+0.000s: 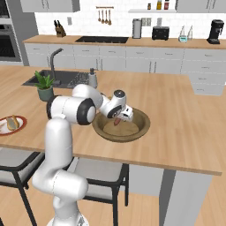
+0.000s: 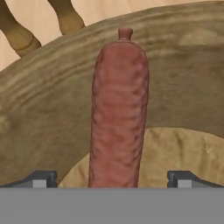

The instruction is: Place one bun and one sausage from the bowl on each plate.

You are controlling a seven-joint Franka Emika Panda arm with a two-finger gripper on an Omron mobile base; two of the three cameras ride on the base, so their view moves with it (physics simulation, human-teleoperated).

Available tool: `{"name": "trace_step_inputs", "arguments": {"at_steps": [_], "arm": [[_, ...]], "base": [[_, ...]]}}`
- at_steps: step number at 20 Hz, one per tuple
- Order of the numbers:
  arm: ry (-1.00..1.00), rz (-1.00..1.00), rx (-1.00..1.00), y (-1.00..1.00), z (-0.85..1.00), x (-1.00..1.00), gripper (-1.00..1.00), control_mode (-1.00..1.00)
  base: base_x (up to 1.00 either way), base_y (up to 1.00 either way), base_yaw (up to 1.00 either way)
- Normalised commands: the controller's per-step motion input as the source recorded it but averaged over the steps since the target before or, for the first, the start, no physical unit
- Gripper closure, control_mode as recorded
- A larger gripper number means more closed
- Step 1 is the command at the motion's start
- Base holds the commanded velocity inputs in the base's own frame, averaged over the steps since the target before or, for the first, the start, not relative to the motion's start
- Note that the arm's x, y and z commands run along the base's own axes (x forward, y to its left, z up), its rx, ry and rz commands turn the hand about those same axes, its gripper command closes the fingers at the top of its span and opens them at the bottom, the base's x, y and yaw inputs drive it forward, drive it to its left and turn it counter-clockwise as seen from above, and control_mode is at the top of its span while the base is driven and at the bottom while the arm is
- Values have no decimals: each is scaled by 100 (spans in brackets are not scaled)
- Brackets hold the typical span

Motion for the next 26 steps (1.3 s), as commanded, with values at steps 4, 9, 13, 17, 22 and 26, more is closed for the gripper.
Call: {"name": "trace_step_inputs", "arguments": {"at_steps": [4,9,13,17,22,26], "arm": [[0,0,0,0,-5,9,-100,-100],[0,0,0,0,-1,8,100,-100],[0,0,0,0,-4,3,100,-100],[0,0,0,-1,-8,2,100,-100],[0,0,0,-1,1,0,100,-100],[0,0,0,0,30,-21,100,-100]], "base": [[0,0,0],[0,0,0],[0,0,0],[0,0,0],[0,0,0],[0,0,0]]}}
